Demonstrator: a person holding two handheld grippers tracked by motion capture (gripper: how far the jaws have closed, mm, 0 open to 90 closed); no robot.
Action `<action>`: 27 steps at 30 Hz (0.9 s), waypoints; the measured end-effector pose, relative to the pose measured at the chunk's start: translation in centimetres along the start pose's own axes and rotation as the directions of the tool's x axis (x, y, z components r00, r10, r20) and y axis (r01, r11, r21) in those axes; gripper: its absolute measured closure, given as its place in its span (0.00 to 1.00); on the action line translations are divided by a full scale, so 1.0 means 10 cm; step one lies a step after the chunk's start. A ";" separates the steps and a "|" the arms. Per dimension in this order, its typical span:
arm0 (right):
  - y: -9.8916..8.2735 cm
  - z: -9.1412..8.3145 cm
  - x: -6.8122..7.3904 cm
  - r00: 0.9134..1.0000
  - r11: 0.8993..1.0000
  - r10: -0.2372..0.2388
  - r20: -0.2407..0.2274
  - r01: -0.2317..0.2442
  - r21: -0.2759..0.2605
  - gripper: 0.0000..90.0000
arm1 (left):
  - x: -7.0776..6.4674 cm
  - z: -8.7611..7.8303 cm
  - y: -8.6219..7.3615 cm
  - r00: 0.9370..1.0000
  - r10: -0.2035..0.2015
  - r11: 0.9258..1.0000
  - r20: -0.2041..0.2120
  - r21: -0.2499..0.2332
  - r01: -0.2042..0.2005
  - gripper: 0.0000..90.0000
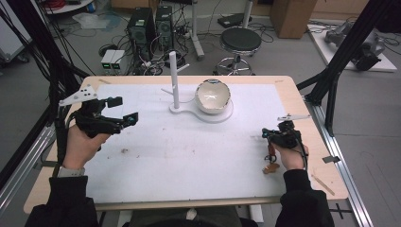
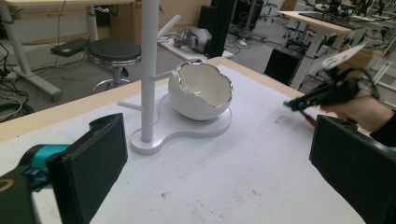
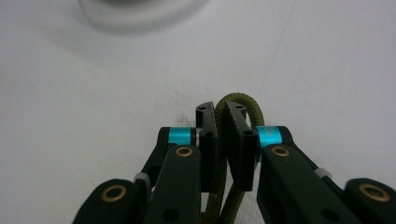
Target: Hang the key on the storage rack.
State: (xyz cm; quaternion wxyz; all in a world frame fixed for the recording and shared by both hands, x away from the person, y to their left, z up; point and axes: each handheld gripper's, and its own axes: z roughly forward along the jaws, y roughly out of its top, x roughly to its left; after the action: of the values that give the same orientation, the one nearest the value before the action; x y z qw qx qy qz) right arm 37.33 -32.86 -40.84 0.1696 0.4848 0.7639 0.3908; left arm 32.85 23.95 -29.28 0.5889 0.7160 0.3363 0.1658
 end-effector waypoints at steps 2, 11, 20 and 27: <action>0.13 -0.24 0.02 0.999 0.996 0.004 -0.038 -0.008 -0.085 0.94 | -0.01 0.01 0.00 1.000 0.002 1.000 -0.007 0.001 -0.002 0.05; 0.58 -1.08 0.30 0.980 0.960 -0.148 -0.132 0.110 -0.258 0.94 | 0.02 -0.02 0.00 1.000 0.003 1.000 -0.028 -0.007 -0.003 0.05; 0.60 -1.37 0.26 0.981 0.941 -0.150 -0.123 0.104 -0.323 0.94 | 0.01 0.00 0.00 1.000 0.006 1.000 -0.030 0.000 -0.006 0.05; 0.59 -1.30 0.20 0.984 0.945 -0.128 -0.120 0.085 -0.316 0.94 | 0.01 0.01 0.00 0.999 0.004 1.000 -0.032 0.004 -0.004 0.05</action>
State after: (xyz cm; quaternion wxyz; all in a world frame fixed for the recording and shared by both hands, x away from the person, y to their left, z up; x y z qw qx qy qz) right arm 31.66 -35.47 -27.86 0.2108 0.3816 0.7281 0.5289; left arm 33.00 23.99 -29.35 0.5818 0.7150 0.3445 0.1779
